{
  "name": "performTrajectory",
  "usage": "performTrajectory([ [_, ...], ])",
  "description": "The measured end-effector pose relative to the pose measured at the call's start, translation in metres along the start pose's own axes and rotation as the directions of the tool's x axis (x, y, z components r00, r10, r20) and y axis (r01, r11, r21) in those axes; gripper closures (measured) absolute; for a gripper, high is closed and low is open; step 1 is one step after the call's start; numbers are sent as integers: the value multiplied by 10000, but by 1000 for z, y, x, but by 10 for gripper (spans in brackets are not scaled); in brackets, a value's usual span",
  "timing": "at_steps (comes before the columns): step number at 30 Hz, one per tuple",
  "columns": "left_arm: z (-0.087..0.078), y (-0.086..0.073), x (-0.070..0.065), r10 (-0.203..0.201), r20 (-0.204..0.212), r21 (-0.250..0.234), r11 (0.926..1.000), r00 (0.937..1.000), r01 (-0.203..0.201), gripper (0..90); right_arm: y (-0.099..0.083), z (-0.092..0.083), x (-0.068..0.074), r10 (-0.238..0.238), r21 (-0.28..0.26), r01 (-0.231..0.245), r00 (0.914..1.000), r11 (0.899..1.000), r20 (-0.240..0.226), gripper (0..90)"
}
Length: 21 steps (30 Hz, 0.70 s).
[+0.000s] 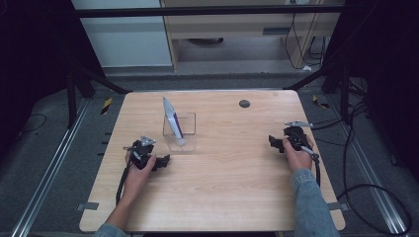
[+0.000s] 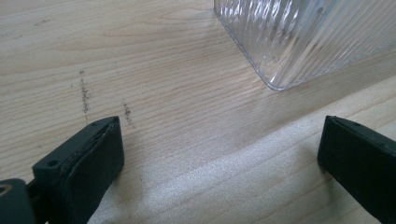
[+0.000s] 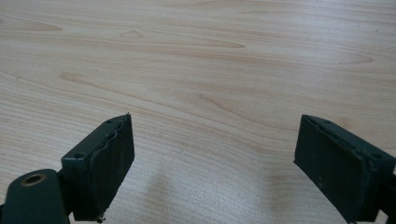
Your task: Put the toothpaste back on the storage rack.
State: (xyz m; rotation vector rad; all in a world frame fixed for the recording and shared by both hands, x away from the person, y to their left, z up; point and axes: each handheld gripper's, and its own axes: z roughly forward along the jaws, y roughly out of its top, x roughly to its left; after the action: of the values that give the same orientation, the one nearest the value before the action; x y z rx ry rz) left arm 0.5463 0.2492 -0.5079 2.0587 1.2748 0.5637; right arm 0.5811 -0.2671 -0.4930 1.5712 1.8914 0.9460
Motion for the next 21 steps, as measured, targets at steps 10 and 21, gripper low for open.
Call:
performTrajectory([
  [10,0,0,0,-5,-1,1,10000,10000,5,0,-1,6,-3,157,-90,-156,9998,9998,118,133],
  [21,0,0,0,-6,0,-2,10000,10000,6,0,-4,21,0,434,137,-436,9989,9990,188,137],
])
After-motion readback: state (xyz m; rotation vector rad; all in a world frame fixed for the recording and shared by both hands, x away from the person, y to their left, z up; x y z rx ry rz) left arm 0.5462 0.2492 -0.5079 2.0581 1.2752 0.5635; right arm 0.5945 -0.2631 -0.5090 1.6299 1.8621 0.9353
